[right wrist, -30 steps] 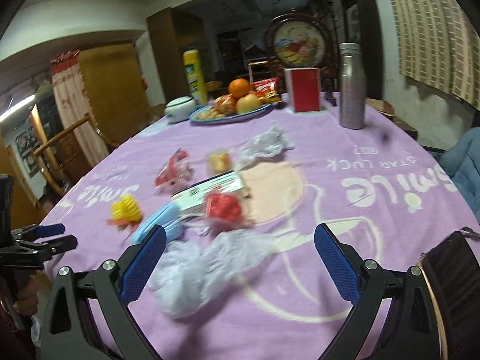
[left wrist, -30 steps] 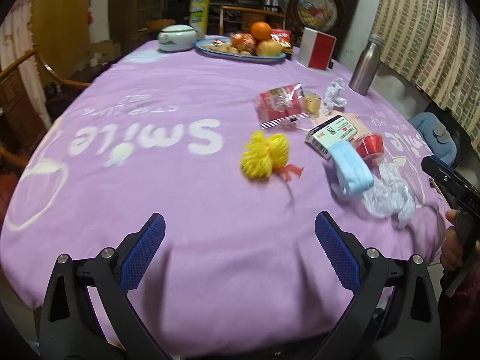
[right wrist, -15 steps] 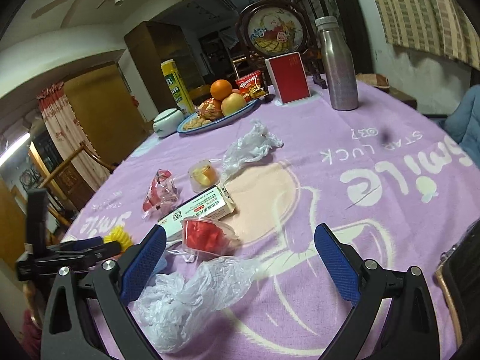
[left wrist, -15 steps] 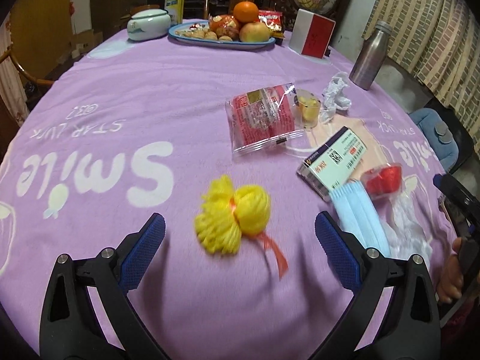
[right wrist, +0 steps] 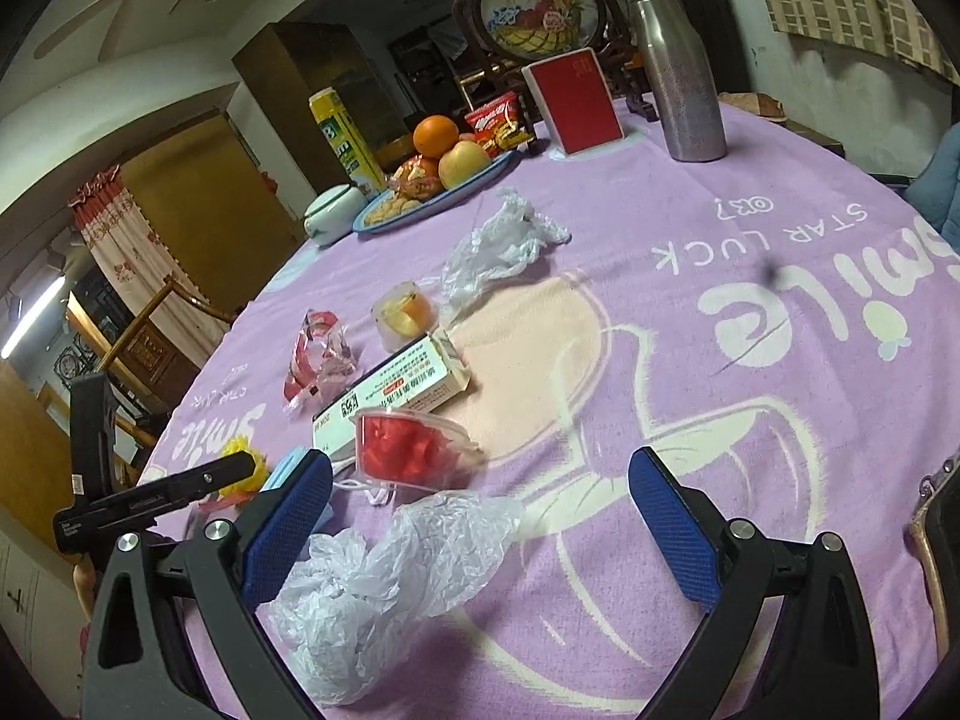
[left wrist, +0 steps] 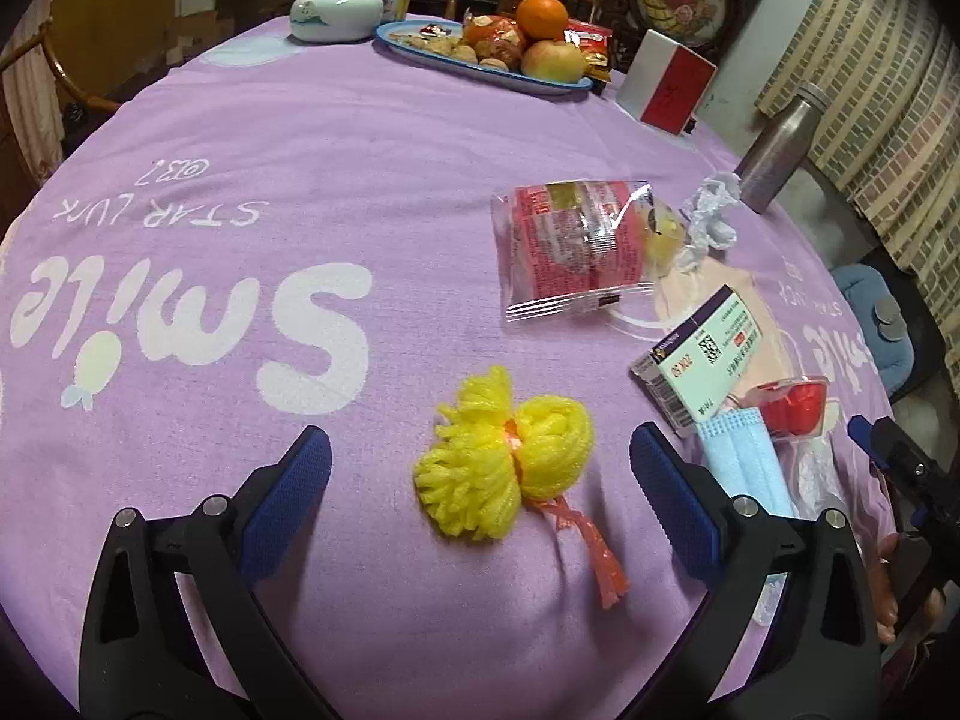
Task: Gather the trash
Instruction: 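Grasp the yellow yarn tassel with the left gripper, then grasp the red fruit container with the right gripper while the left gripper holds the tassel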
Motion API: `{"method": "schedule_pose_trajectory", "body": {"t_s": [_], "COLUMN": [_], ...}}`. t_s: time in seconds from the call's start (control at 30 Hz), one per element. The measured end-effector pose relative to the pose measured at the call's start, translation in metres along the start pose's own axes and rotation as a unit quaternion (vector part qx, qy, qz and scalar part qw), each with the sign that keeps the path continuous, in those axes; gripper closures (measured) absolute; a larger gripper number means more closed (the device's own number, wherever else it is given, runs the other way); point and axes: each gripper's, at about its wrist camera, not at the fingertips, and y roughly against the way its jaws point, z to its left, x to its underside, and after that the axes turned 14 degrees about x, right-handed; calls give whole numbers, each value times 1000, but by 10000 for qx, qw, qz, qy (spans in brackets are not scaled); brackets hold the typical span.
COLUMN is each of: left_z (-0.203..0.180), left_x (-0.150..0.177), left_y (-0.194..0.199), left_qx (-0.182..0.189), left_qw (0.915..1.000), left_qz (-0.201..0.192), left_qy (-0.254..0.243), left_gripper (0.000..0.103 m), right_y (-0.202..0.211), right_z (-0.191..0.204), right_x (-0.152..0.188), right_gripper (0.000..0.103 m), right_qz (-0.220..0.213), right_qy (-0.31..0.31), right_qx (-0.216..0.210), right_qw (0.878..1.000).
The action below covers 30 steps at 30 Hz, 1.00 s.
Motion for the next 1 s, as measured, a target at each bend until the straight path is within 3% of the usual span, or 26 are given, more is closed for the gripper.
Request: {"method": "schedule_pose_trajectory", "body": {"t_s": [0.1,0.27,0.33,0.53,0.7,1.0], "left_z": [-4,-27,-29,-22,-19,-9], "left_x": [1,7,8,6,6,2], "left_y": [0,-10,-10,1,11,13], "left_qx": [26,-90,-19,362,543,964], "left_qw": [9999,9971,9968,9973,9964,9945], "left_qz": [32,228,205,-102,-292,-251], "left_qy": [-95,-716,-777,-631,-573,-310], "left_gripper": [10,48,57,57,57,57], "right_y": [0,-1,-1,1,-13,-46], "right_z": [2,4,4,19,41,49], "right_x": [1,1,1,-5,-13,-16], "right_gripper": [6,6,6,6,15,25], "right_qz": [16,42,42,-120,191,729], "right_qy": [45,88,77,308,485,480], "right_qx": [9,24,31,234,-89,75], "right_qw": [10000,9999,10000,9992,9986,9962]}}
